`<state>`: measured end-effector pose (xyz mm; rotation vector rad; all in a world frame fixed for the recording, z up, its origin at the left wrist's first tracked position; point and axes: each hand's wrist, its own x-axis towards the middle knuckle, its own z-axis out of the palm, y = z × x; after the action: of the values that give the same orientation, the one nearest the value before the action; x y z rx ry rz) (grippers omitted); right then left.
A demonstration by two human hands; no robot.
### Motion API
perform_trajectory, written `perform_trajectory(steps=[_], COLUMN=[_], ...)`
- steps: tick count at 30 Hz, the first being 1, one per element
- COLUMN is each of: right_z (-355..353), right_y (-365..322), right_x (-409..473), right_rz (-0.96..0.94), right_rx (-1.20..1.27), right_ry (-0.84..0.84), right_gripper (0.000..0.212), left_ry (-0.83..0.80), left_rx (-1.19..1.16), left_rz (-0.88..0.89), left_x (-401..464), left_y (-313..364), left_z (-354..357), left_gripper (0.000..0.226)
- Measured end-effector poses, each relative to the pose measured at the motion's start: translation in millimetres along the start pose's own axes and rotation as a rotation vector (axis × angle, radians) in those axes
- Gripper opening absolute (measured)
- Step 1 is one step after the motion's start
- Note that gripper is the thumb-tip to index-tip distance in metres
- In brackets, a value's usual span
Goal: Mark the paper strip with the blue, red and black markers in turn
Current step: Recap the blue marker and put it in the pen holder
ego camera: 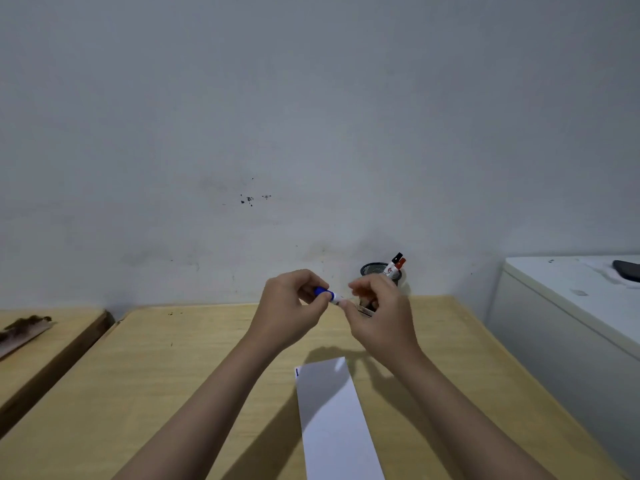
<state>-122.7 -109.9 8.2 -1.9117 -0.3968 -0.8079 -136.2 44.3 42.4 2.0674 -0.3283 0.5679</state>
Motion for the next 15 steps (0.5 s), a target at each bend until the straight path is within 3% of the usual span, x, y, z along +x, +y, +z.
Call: perform_trajectory(steps=[3, 8, 13, 15], right_z=[-12.1, -31.1, -50.5, -56.4], right_y=[13.7, 35.4, 54.3, 64.0], right_x=[13.1, 37.0, 78.7, 98.3], right_rz=[-0.226, -0.288, -0.148, -0.060], right_rx=[-0.091, -0.167, -0.068, -0.019], right_ry=[-0.118, -0.165, 0.121, 0.260], right_gripper=[0.014, 0.028, 0.052, 0.049], left_ry=[-0.037, -0.054, 0.024, 0.046], left_rx=[0.025, -0.007, -0.114, -0.082], left_rz=[0.034, 0.066, -0.009, -0.049], left_x=[15.9, 47.3, 78.1, 87.1], left_y=[6.2, 9.9, -5.9, -23.8], left_z=[10.9, 35.6, 75.5, 94.8], left_gripper=[0.007, 0.011, 0.028, 0.029])
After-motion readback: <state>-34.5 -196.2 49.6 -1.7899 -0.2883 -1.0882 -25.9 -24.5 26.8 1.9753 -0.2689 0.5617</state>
